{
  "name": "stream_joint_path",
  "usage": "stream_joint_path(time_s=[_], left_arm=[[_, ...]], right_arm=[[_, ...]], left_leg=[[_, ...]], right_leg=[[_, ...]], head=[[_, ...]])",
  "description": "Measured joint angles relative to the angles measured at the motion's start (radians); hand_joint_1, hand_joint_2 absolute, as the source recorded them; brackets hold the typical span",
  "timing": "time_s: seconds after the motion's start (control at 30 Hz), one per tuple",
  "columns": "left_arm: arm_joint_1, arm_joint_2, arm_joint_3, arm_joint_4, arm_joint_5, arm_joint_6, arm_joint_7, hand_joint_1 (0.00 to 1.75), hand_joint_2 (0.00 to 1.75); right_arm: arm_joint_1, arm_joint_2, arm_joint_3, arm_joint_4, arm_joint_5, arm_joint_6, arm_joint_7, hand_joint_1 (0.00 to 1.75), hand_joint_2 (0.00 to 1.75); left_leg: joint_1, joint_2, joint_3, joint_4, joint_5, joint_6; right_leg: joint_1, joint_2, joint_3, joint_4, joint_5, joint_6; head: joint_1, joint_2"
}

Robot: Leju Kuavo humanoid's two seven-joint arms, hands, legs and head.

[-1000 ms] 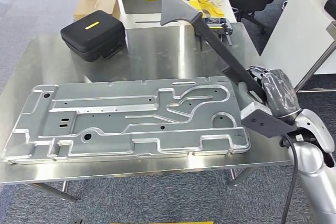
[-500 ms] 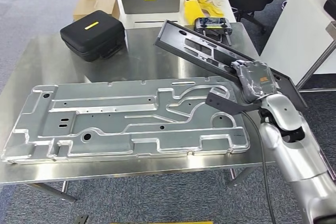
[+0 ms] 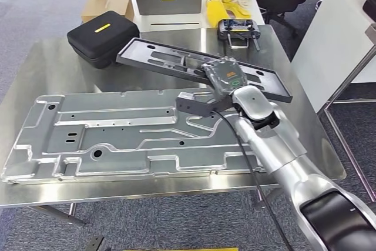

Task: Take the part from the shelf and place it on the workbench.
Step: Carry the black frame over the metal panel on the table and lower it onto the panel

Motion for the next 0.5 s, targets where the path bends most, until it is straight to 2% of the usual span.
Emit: stream_joint_path(time_s=[0.27, 0.5], left_arm=[[-0.001, -0.005, -0.006, 0.000, 0.000, 0.000, 0.000, 0.00, 1.75], [0.000, -0.007, -0.006, 0.000, 0.008, -0.003, -0.004, 0.00, 1.75]], right_arm=[[-0.037, 0.153, 0.088, 0.144, -0.022, -0.001, -0.027, 1.75, 1.75], [-0.047, 0.239, 0.139, 0.261, -0.122, 0.026, -0.078, 1.75, 1.75]], left_leg=[[0.000, 0.000, 0.000, 0.000, 0.000, 0.000], [0.000, 0.000, 0.000, 0.000, 0.000, 0.000]], right_leg=[[0.000, 0.000, 0.000, 0.000, 0.000, 0.000], [0.000, 0.000, 0.000, 0.000, 0.000, 0.000]], head=[[0.000, 0.000], [0.000, 0.000]])
